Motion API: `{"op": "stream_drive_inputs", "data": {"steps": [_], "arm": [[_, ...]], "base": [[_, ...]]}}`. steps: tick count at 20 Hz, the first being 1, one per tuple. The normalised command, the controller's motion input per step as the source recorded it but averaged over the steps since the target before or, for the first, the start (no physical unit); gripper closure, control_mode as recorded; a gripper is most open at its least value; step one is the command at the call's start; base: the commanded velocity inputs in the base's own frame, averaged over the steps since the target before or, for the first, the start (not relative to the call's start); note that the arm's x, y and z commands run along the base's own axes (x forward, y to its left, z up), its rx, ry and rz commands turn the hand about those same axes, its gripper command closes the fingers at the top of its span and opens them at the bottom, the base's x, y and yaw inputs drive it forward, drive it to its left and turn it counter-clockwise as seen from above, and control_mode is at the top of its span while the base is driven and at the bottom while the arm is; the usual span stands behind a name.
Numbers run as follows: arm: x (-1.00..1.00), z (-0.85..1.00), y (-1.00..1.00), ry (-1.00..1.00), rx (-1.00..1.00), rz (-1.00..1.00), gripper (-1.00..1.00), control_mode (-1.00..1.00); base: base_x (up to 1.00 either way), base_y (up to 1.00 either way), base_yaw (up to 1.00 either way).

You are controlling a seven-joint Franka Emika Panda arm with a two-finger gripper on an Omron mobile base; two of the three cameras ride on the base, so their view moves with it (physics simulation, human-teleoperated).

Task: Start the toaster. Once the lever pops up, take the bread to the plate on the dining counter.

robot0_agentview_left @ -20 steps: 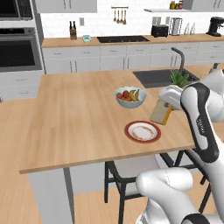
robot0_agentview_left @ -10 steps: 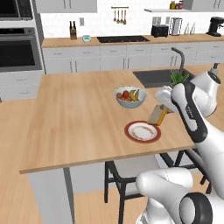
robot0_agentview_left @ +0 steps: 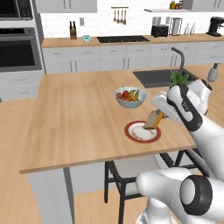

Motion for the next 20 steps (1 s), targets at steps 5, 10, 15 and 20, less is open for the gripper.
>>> {"op": "stream_drive_inputs", "data": {"steps": [5,10,15,20], "arm": [[0.39,-0.44,0.00,0.00,0.00,0.02,1.00,-1.00],[0.44,-0.37,0.00,-0.01,0.00,0.01,1.00,-1.00],[0.40,-0.26,0.00,-0.04,0.00,0.01,1.00,-1.00],[0.30,-0.24,0.00,0.00,0.00,0.02,1.00,-1.00]], "base": [[0.00,0.00,0.00],[0.00,0.00,0.00],[0.00,0.00,0.00],[0.00,0.00,0.00]]}}
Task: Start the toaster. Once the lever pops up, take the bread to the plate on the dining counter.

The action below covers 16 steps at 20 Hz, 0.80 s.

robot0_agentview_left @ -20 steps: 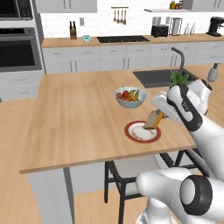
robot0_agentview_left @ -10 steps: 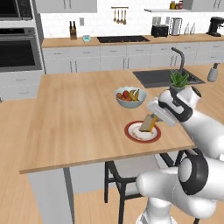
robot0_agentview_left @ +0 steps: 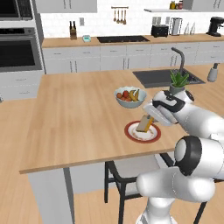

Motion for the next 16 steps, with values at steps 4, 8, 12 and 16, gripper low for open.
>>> {"op": "stream_drive_inputs", "data": {"steps": [4,8,12,16], "arm": [[0.28,-0.28,0.02,0.00,0.00,0.01,1.00,-1.00],[0.25,-0.24,0.01,0.00,0.00,0.00,1.00,-1.00],[0.17,-0.22,0.00,0.00,0.00,0.00,1.00,-1.00],[0.05,-0.25,0.00,-0.01,0.00,0.01,1.00,-1.00]], "base": [[0.00,0.00,0.00],[0.00,0.00,0.00],[0.00,0.00,0.00],[0.00,0.00,0.00]]}}
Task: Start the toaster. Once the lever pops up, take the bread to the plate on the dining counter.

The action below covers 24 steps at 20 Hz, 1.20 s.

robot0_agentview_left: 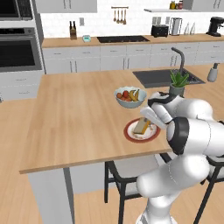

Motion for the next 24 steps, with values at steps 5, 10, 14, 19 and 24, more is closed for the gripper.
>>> {"op": "stream_drive_inputs", "data": {"steps": [5,10,14,19,24], "arm": [[0.09,-0.32,0.00,-0.02,0.00,0.02,1.00,-1.00],[0.09,-0.32,0.00,-0.01,0.00,0.03,1.00,-1.00],[0.01,-0.09,0.00,-0.01,0.00,0.03,-1.00,-1.00],[0.00,0.00,0.01,0.00,-0.04,0.01,-1.00,-1.00],[0.00,0.00,0.00,-0.01,-0.13,0.00,-1.00,-1.00]], "base": [[0.00,0.00,0.00],[0.00,0.00,0.00],[0.00,0.00,0.00],[0.00,0.00,0.00],[0.00,0.00,0.00]]}}
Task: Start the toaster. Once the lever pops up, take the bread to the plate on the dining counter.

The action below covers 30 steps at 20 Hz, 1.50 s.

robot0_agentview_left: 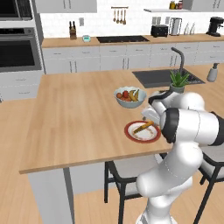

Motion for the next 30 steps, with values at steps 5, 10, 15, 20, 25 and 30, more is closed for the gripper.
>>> {"op": "stream_drive_inputs", "data": {"steps": [5,10,15,20,25,30], "arm": [[-0.05,0.00,0.00,0.00,-0.09,0.01,-1.00,-1.00],[-0.35,0.00,-0.05,0.02,-0.06,0.03,-1.00,-1.00],[-0.43,0.05,-0.14,0.03,0.00,0.03,-1.00,-1.00],[-0.10,0.08,-0.10,0.02,0.00,0.02,-1.00,-1.00],[0.04,0.22,0.00,0.03,0.00,0.01,-1.00,-1.00],[-0.38,0.43,-0.02,0.03,0.00,0.00,-1.00,-1.00]], "base": [[0.00,0.00,0.00],[0.00,0.00,0.00],[0.00,0.00,0.00],[0.00,0.00,0.00],[0.00,0.00,0.00],[0.00,0.00,0.00]]}}
